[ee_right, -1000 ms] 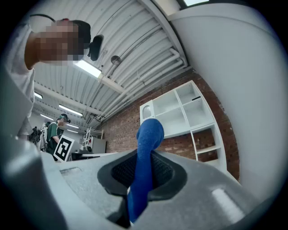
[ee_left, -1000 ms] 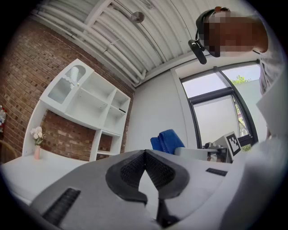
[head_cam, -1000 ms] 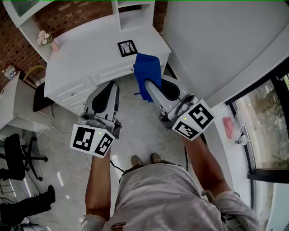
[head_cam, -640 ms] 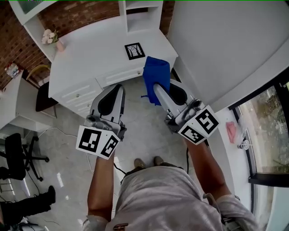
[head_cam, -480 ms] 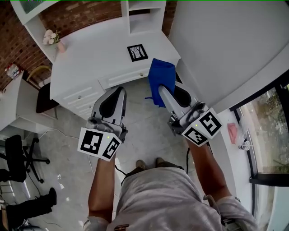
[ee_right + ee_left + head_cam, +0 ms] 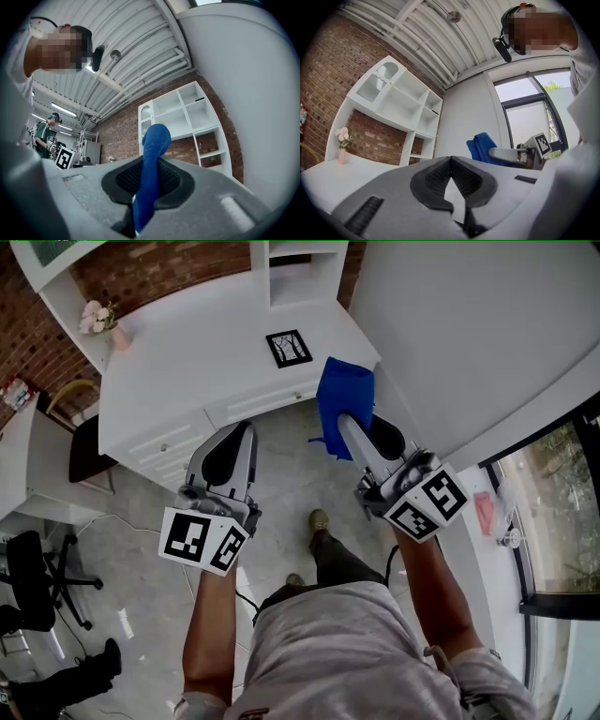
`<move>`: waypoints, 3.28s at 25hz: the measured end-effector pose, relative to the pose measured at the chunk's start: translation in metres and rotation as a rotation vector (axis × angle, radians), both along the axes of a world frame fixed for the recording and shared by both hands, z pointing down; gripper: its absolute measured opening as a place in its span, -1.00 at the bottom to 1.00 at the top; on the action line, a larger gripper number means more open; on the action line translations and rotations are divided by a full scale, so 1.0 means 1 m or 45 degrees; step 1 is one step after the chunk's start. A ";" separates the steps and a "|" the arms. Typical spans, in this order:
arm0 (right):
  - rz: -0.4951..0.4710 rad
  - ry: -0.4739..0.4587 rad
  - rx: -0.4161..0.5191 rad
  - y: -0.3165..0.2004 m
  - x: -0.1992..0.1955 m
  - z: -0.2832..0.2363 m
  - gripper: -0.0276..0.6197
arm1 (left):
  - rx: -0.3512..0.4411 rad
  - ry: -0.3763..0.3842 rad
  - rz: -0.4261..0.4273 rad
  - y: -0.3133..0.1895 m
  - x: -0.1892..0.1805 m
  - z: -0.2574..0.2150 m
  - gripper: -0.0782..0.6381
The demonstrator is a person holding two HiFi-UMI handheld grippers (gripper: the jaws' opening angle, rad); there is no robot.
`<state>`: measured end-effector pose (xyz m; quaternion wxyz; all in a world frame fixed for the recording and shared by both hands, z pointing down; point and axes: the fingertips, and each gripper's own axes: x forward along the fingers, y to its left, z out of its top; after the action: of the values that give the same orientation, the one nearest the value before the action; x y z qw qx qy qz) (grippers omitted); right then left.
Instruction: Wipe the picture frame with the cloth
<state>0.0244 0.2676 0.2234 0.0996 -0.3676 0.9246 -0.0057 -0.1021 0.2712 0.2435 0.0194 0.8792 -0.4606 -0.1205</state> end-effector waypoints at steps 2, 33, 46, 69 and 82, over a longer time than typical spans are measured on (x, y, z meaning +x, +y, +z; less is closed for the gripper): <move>0.001 0.010 0.002 -0.012 -0.001 0.000 -0.76 | 0.001 -0.003 -0.003 -0.010 -0.002 0.000 -0.78; -0.202 0.085 -0.096 -0.341 0.022 0.056 -0.76 | -0.243 -0.170 -0.189 -0.326 0.014 0.078 -0.78; -0.137 0.133 -0.220 -0.398 -0.012 0.091 -0.76 | -0.438 -0.133 -0.100 -0.398 0.001 0.129 -0.78; -0.138 0.239 -0.619 -0.470 -0.055 0.210 -0.76 | -1.072 -0.158 -0.027 -0.469 0.005 0.262 -0.54; -0.234 0.289 -0.964 -0.490 -0.068 0.257 -0.76 | -1.349 -0.315 -0.019 -0.473 0.019 0.311 -0.21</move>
<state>-0.0439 -0.2222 0.4803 -0.1465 -0.2926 0.8913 -0.3138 -0.0831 -0.2020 0.5544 0.4045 0.7534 -0.4635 0.2322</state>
